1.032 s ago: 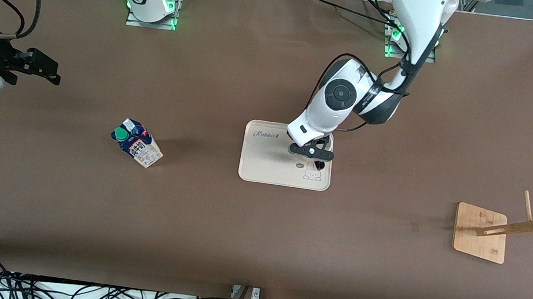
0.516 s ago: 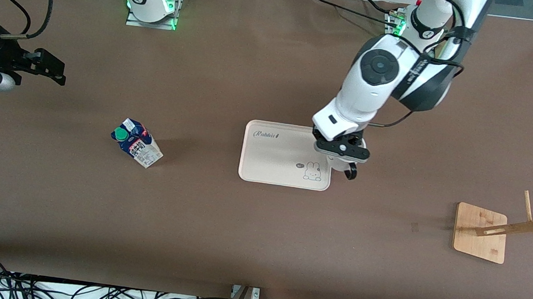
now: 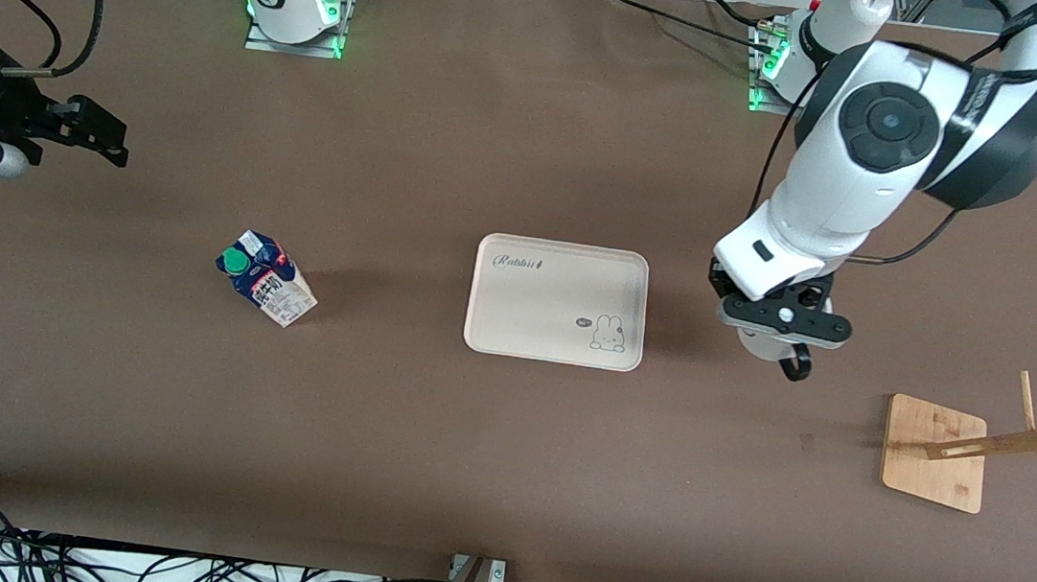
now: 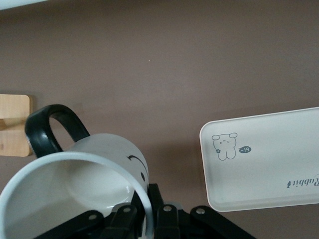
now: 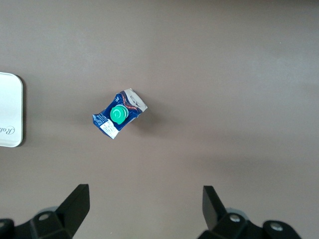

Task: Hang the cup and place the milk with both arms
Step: 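Lift the white mug off the tray with the left gripper, then carry the mug to the wooden mug tree with the left gripper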

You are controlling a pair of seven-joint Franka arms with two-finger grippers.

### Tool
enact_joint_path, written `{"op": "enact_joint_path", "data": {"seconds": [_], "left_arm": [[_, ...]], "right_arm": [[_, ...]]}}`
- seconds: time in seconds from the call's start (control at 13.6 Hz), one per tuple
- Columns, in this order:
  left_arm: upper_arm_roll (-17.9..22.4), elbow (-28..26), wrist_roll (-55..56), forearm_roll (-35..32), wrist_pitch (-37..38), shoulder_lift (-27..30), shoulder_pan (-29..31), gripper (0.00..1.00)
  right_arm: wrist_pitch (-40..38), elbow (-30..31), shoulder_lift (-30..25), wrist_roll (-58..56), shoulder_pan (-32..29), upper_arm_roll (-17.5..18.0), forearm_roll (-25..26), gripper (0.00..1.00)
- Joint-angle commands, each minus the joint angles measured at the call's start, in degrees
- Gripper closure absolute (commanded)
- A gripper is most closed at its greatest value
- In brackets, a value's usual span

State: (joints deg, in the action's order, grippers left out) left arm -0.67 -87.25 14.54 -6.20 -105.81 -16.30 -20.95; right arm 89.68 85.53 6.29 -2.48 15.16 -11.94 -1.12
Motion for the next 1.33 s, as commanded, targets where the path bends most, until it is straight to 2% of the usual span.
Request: {"op": "enact_joint_path", "data": {"seconds": [0.0,0.15,0.29,0.52,0.74,0.96,1.25], "left_arm": [[-0.4,3.0,-4.0,-0.9,3.3,-1.0,3.3,1.00],[-0.6,3.3,-6.8,-0.1,5.3,-0.2,6.5,1.00],[-0.4,3.5,-7.5,4.3,4.9,-0.2,10.4,1.00],[-0.4,7.1,-13.2,9.0,4.7,-2.1,15.3,1.00],[-0.4,8.4,-15.2,12.4,0.4,-2.9,20.1,1.00],[-0.4,8.5,-21.9,17.4,-4.5,-4.4,24.2,1.00],[-0.4,8.5,-26.6,21.0,-5.5,-5.5,27.3,1.00]], "right_arm": [[0.1,-0.2,-0.3,0.9,0.1,0.1,0.9,0.00],[0.1,-0.2,-0.3,0.9,0.1,0.1,0.9,0.00],[0.1,-0.2,-0.3,0.9,0.1,0.1,0.9,0.00],[0.1,-0.2,-0.3,1.0,0.1,0.1,0.8,0.00],[0.1,-0.2,-0.3,0.9,0.1,0.0,0.8,0.00],[0.1,-0.2,-0.3,0.9,0.0,0.0,0.9,0.00],[0.1,-0.2,-0.3,0.9,0.1,0.1,0.9,0.00]]}}
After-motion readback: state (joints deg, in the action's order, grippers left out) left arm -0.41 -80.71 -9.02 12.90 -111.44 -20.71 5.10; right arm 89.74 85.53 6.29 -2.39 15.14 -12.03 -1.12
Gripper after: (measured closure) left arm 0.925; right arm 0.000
